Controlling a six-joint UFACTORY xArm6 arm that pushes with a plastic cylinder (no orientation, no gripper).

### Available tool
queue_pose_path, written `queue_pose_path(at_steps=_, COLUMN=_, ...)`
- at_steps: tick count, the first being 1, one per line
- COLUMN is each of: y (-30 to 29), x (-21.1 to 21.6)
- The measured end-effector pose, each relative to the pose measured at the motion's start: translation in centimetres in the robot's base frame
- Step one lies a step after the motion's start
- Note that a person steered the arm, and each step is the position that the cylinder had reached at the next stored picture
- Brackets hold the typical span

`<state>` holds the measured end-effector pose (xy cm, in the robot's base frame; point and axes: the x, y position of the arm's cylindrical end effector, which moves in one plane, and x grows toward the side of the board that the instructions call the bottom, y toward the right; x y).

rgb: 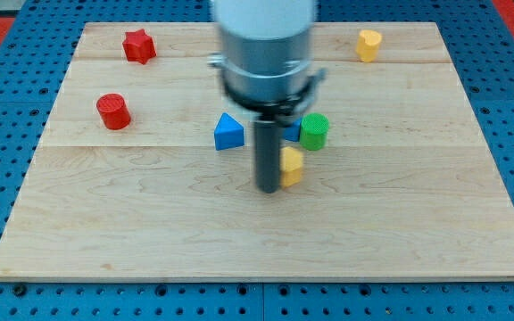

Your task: Place the yellow hexagon right to the green circle

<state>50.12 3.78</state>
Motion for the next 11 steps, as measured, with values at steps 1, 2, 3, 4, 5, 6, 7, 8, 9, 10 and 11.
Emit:
queue_pose_path(at_steps=1, y=6.9, x=-0.5)
queue_pose_path(at_steps=2, y=12.0, x=-1.9)
queue_pose_path(at_steps=3, y=8.6, x=3.5)
queue_pose_path(at_steps=4, y=1.3, x=2.7)
queue_pose_path(at_steps=5, y=1.2, x=-0.4)
queue_pose_path(at_steps=6, y=2.9, x=-2.7)
queue_pose_path(at_steps=7, y=5.7, x=-4.0)
queue_pose_path(at_steps=8, y=8.4, x=-5.4)
queue_pose_path(at_steps=9, y=10.5, x=-6.9)
queue_pose_path(at_steps=10, y=7.7, x=-7.0)
queue_pose_path(at_steps=11, y=0.6, x=-7.7)
